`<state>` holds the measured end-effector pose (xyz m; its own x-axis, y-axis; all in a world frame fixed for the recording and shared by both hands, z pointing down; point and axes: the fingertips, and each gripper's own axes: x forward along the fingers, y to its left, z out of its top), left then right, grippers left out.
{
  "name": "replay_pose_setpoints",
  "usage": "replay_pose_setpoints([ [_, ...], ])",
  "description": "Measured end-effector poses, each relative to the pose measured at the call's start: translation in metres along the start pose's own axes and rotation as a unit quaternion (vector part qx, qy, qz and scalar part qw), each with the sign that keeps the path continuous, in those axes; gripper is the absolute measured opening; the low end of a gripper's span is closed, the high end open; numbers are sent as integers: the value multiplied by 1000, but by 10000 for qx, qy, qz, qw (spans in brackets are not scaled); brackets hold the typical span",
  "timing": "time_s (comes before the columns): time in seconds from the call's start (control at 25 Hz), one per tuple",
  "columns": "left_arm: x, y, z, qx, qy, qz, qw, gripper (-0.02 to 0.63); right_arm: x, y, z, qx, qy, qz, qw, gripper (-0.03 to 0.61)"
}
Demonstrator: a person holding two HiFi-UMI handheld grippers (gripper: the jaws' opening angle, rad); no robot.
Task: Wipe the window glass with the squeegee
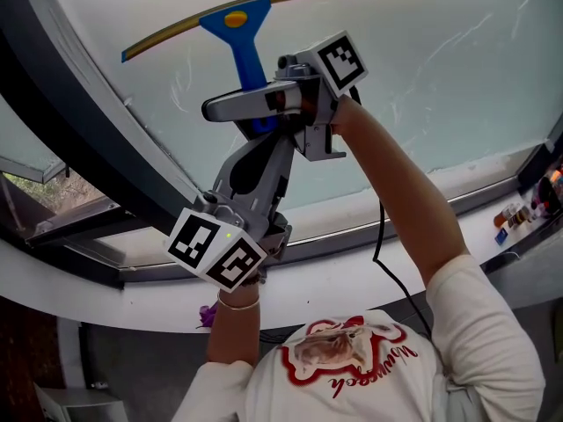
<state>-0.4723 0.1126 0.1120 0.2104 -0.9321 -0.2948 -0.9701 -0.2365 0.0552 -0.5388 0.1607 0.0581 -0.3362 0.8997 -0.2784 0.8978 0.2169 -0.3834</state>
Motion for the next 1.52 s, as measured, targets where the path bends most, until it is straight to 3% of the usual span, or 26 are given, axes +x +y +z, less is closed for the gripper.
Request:
replay_pose_setpoints([
  [1.52, -28, -3, -79, -630, 680, 93, 9956, 6, -21, -29, -77, 499, -257, 6, 9984, 55],
])
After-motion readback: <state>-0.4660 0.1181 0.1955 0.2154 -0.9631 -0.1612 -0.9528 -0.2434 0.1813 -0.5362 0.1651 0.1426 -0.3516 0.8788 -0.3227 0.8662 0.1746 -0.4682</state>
